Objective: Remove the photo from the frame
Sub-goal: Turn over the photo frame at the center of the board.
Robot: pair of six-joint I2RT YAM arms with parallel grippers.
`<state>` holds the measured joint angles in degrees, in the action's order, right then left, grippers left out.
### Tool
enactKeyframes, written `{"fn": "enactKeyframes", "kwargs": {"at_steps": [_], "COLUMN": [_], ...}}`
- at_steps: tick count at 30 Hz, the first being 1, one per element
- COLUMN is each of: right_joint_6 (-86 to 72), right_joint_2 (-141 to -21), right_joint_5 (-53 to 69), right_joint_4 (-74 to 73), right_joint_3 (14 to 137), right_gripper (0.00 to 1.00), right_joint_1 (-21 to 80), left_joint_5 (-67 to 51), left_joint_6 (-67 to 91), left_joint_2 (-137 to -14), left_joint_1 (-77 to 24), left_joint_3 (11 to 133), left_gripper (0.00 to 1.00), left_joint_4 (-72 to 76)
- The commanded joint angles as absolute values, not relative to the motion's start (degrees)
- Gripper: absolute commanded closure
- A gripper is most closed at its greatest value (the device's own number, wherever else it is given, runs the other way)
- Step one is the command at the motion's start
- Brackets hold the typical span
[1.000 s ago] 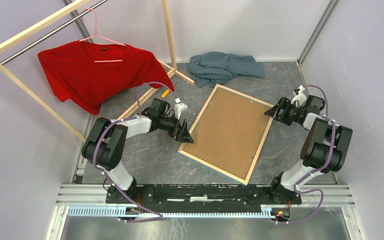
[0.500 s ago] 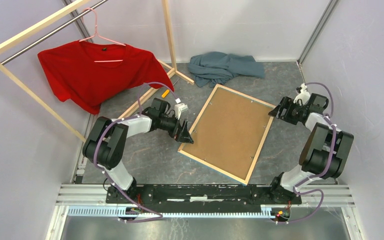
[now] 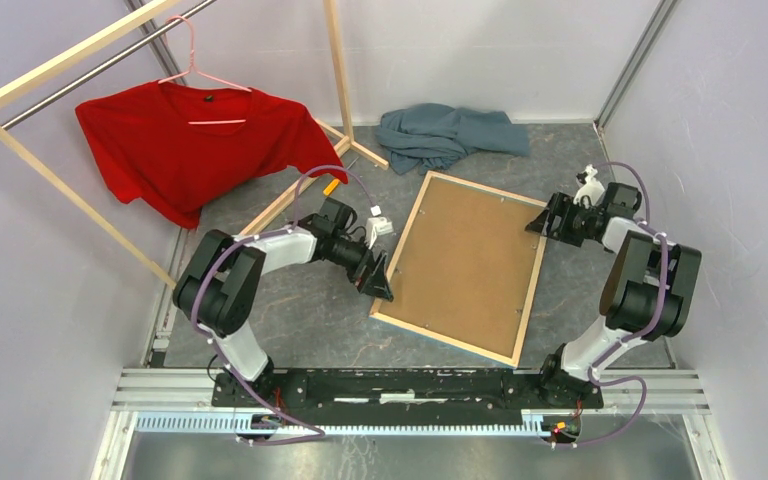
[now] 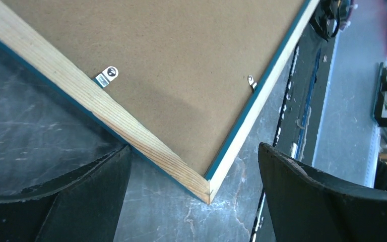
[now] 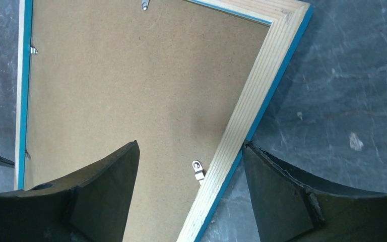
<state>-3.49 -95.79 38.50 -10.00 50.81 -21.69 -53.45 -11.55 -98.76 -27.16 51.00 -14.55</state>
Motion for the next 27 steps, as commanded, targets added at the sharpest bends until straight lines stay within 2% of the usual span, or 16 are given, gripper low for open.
{"fn": "enactKeyframes", "kwargs": {"at_steps": [1, 17, 27], "right_joint_6": [-2.1, -3.8, -6.2], "right_joint_2": [-98.4, -101.2, -101.0], "right_joint_5": [44.3, 51.2, 52.9], "right_joint_4": [-9.5, -4.1, -1.8], "right_joint_3": [53.9, 54.8, 54.3], "right_gripper": [0.19, 0.18, 0.14], "right_joint_1": [-19.9, -13.4, -10.3], "left_joint_5": [-57.3, -57.0, -56.7], "left_joint_6": [-16.7, -20.8, -21.4], "left_joint_2": [-98.9, -99.4, -100.2], "left_joint_1": [-28.9, -29.6, -29.5], "left_joint_3": [53.4, 54.7, 55.3], "left_gripper": [0.00, 0.00, 0.00], "left_joint_4": [-18.0, -22.1, -22.1]}}
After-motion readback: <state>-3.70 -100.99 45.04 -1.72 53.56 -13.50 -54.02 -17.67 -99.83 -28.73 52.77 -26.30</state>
